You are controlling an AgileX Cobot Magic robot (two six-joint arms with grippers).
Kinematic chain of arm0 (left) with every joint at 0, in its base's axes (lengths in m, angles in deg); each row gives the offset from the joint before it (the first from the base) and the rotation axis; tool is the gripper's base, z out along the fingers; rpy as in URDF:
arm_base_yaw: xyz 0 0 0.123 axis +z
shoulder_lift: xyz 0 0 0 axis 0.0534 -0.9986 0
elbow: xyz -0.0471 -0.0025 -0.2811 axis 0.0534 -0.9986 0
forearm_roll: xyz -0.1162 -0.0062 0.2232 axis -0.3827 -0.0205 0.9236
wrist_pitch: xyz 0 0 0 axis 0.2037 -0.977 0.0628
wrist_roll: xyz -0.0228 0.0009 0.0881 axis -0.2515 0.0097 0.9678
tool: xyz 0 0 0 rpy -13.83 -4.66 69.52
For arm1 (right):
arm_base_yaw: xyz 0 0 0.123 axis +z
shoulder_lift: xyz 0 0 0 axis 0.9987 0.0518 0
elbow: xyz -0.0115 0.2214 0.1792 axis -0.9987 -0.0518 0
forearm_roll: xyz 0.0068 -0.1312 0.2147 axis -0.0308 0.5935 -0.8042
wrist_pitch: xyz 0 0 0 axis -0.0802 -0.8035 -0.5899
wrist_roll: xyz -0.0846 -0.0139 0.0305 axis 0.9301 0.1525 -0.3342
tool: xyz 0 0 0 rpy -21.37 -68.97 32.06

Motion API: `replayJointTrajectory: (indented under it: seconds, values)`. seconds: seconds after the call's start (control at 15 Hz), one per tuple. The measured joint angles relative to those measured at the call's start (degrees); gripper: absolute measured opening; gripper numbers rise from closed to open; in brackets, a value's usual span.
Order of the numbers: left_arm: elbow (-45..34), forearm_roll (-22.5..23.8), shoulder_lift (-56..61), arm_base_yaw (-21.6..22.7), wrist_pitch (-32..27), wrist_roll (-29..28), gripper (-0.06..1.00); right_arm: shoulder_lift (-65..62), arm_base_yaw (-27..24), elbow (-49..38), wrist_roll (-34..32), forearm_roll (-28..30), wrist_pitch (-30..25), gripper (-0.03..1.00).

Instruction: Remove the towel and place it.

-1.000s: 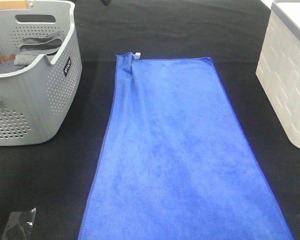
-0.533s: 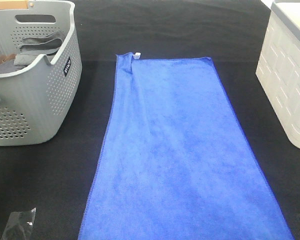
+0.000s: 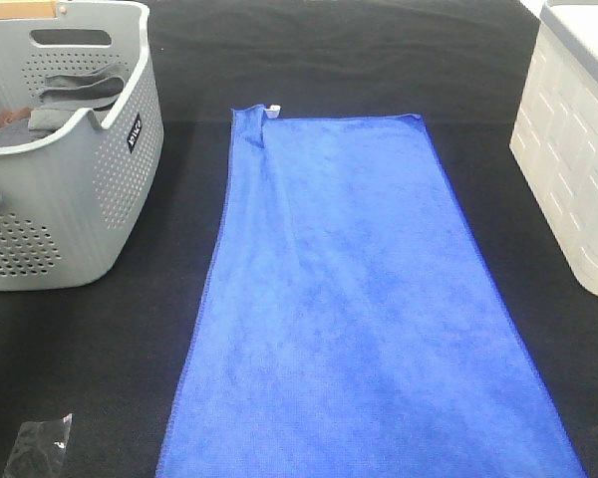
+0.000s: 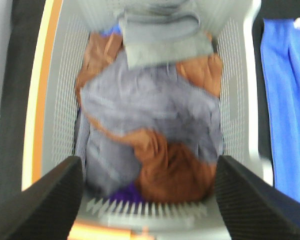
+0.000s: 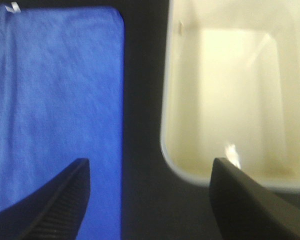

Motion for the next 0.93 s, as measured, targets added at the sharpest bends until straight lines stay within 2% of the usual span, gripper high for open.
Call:
replayJointTrajectory:
  seconds: [0.13,0.33,0.47,0.67,0.73,0.93]
  values:
    - [-9.4,1.4,10.7,0.0,-0.1,0.2,0.70,-11.3,0.0,-11.6,0.0,1.8,-0.2,0.69]
    - [-20.1,2.7,23.5,0.0,0.5,-0.1,0.70,-28.0,0.0,-24.0,-2.8,1.3,-0.2,0.69]
    - [-27.5,2.7,32.2,0.0,5.0,-0.1,0.70,-38.9,0.0,-31.1,-3.2,1.4,-0.2,0.69]
    - [-39.6,3.1,44.1,0.0,8.5,-0.1,0.70,-51.4,0.0,-38.2,-3.2,2.8,-0.2,0.69]
    - [-45.1,4.2,50.4,0.0,9.0,-0.4,0.70,-54.7,0.0,-39.9,-2.6,3.2,-0.3,0.69]
    - [-54.5,8.3,63.5,0.0,12.3,-2.1,0.70,-62.6,0.0,-45.0,0.8,3.5,-0.3,0.69]
